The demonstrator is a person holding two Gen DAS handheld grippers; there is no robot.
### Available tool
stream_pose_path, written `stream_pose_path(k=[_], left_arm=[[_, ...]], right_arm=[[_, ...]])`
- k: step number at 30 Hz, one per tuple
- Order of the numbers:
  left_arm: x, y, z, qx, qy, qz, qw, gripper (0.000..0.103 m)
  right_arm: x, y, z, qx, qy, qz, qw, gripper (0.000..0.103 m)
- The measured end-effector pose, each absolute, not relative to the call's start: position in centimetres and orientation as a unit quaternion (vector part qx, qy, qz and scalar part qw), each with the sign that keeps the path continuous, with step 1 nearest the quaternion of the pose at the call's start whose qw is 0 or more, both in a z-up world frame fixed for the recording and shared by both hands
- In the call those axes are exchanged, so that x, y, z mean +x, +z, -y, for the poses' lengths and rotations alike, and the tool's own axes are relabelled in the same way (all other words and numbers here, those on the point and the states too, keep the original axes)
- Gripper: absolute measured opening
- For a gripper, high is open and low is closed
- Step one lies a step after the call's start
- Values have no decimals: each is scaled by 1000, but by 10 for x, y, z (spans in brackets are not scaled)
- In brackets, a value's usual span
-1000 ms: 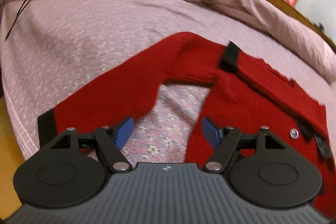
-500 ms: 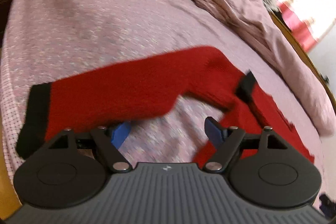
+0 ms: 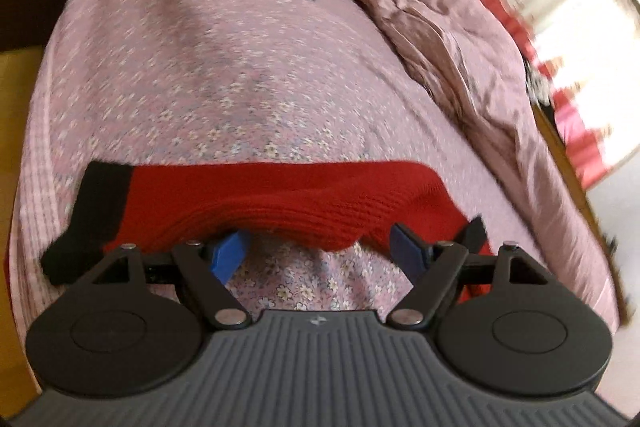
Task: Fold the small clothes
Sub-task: 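Move the left gripper to the other sleeve's black cuff and grasp it, then carry the sleeve across the cardigan body with the left gripper and release it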
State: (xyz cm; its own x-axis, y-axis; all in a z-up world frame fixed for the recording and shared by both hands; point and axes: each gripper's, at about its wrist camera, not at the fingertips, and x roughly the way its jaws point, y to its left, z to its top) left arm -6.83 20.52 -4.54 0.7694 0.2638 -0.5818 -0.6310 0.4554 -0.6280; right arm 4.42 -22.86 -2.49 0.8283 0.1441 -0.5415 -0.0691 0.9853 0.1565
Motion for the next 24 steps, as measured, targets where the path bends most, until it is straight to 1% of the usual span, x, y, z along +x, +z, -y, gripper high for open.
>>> stream_pose_path(k=[4,6,7,9,11,12,14,15,16,17,24], left_arm=[[-70,-43,-210,-458,293,-182,819,81],[-66,-43,-214,-456,311,-190,812,80],[-62,-45,-216,-450,320,-199,810,78],[-57,-50,-218,-443,331,-206,807,66],[-55,-54,-221,-446,325,-206,808,48],[-54,-56,-222,-447,321,-205,810,44],[-52,-55,-225,-443,313,-201,816,30],[-53,-53,-226,-440,309,-195,820,26],[-52,-51,-227,-436,306,-191,825,19],[-52,-48,-227,-431,302,-188,829,16],[-41,-8,-227,-372,276,-145,874,14]], right_arm=[[44,-27,227,64,57,-292,953,66],[44,-28,225,63,59,-293,952,66],[45,-28,225,62,60,-294,952,66],[45,-30,224,64,62,-297,951,66],[45,-31,223,64,65,-299,950,66],[44,-31,223,63,66,-299,950,66],[43,-31,222,60,66,-298,950,66],[43,-31,223,61,66,-298,950,66],[43,-31,223,61,65,-298,950,66],[43,-32,223,63,64,-299,950,66],[44,-33,224,65,63,-302,949,66]])
